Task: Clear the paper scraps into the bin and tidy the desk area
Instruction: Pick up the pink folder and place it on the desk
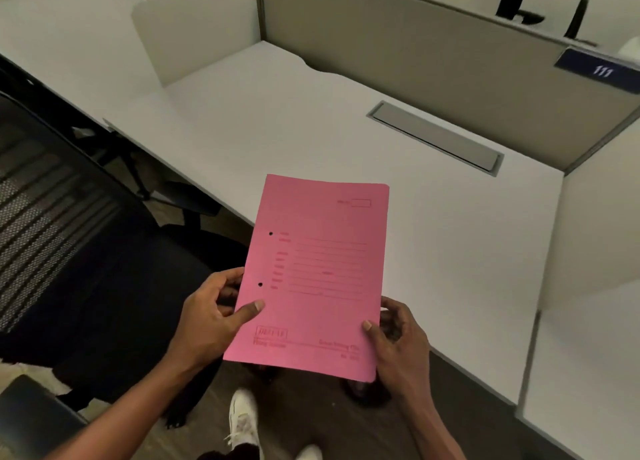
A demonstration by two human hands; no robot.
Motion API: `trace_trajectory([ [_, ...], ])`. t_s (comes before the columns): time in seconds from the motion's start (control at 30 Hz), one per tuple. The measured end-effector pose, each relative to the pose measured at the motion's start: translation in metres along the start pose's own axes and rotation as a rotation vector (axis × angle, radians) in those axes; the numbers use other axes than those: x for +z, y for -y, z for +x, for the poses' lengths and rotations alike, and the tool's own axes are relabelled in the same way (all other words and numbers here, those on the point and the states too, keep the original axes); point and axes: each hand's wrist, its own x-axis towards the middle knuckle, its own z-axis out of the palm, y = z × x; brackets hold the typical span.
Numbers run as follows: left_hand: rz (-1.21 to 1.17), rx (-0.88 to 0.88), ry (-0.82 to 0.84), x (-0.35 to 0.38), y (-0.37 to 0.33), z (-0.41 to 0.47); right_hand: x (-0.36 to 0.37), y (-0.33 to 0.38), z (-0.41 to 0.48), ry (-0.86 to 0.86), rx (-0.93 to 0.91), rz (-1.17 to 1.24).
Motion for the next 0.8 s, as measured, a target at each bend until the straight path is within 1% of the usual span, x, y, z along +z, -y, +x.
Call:
trace_trajectory([
  [0.2,-0.002,0.004,0.04,-0.013,-0.016,0.046,0.016,0.024,0.023,-0.056,0.012,0.047],
  [0.43,0.014,0.009,0.064,-0.041,-0.032,0.126,0.046,0.067,0.069,-0.133,-0.022,-0.02],
  [0.6,0.045,0.007,0.101,-0.058,-0.031,0.179,0.067,0.087,0.108,-0.176,-0.044,-0.065],
  [0.8,0.147,0.044,0.0,-0.049,-0.036,0.241,0.088,0.104,0.159,-0.202,-0.044,-0.041],
])
